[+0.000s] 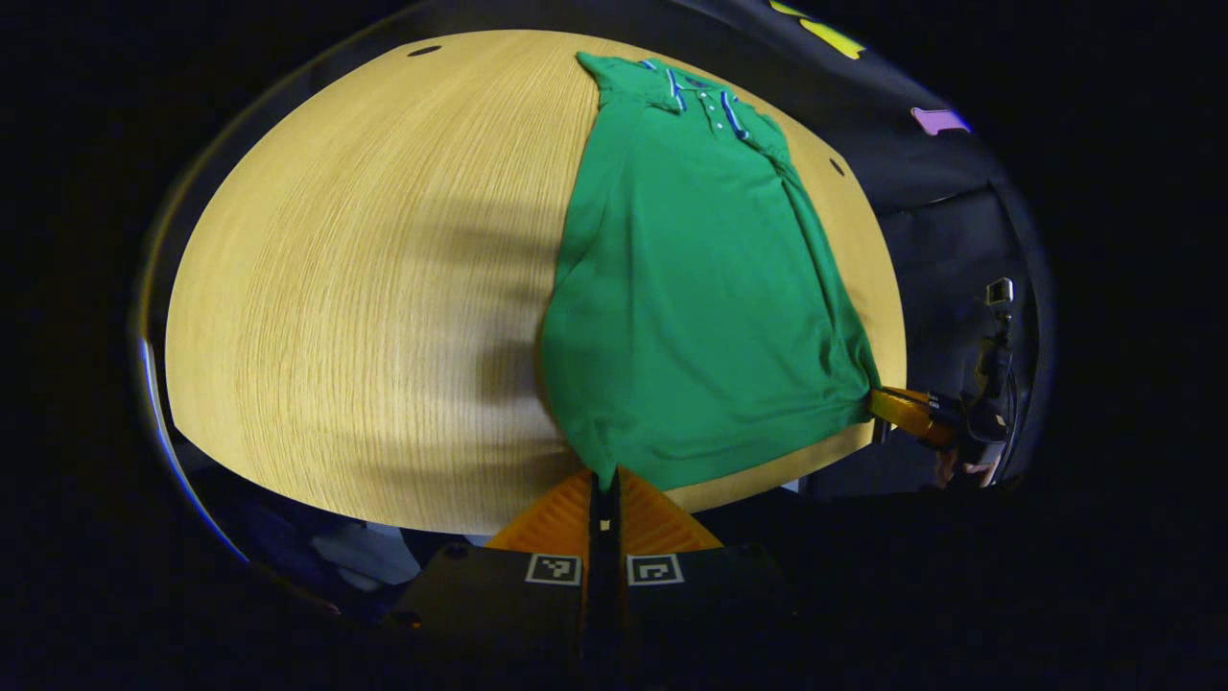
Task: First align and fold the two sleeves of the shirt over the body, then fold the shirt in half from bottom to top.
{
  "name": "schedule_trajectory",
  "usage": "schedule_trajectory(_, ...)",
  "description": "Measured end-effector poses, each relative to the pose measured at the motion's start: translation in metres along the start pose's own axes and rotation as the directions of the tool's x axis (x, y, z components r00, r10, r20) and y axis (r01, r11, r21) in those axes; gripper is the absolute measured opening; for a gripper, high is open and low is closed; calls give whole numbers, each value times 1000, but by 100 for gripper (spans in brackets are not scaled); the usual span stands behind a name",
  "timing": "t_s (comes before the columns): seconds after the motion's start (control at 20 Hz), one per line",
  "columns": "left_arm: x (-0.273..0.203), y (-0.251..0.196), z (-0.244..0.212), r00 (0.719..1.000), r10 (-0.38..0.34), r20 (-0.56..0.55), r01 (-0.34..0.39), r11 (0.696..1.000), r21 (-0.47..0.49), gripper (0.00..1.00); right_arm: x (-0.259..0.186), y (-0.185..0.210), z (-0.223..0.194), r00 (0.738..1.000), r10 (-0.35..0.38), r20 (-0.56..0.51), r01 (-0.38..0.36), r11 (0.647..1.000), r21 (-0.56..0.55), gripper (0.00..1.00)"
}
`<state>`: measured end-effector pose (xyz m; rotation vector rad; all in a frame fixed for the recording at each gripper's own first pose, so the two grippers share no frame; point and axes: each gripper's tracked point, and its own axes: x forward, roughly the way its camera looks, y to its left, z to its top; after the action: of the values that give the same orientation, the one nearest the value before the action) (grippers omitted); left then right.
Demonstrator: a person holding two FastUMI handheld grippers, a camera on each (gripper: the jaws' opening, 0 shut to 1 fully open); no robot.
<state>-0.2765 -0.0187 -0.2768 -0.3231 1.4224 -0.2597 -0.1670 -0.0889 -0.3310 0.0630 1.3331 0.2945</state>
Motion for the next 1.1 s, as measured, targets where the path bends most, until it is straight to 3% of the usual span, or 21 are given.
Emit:
schedule_trajectory(0.05, -6, -4, 8, 1000, -11, 21, 10, 1000, 15, 3, -5, 1, 8, 1000, 12, 14, -12, 1000, 7, 7)
schedule_trajectory(0.15, -17, -14, 25, 997, -35, 64, 32, 998, 49, 3, -14, 4, 25, 998, 34, 43, -36, 999, 31, 7)
schedule_trajectory(0.2, -22, -19, 34, 995, -50, 84, 45, 997, 64, 3, -18, 6, 34, 997, 49, 58, -52, 997, 52, 0)
schedule_trajectory(0.3, -29, -28, 54, 990, -71, 120, 60, 994, 89, 4, -26, 7, 55, 994, 67, 89, -75, 994, 85, 7)
schedule_trajectory(0.45, -44, -39, 88, 978, -102, 183, 83, 991, 108, 3, -38, 3, 93, 986, 74, 150, -91, 989, 113, 7)
schedule_trajectory(0.75, -75, -46, 171, 935, -179, 308, 179, 983, 28, 4, -57, -5, 170, 963, 97, 251, -144, 974, 175, 7)
schedule_trajectory(1.1, -105, -44, 279, 883, -179, 435, 152, 984, 96, 3, -63, -19, 278, 926, 59, 372, -122, 981, 148, 7)
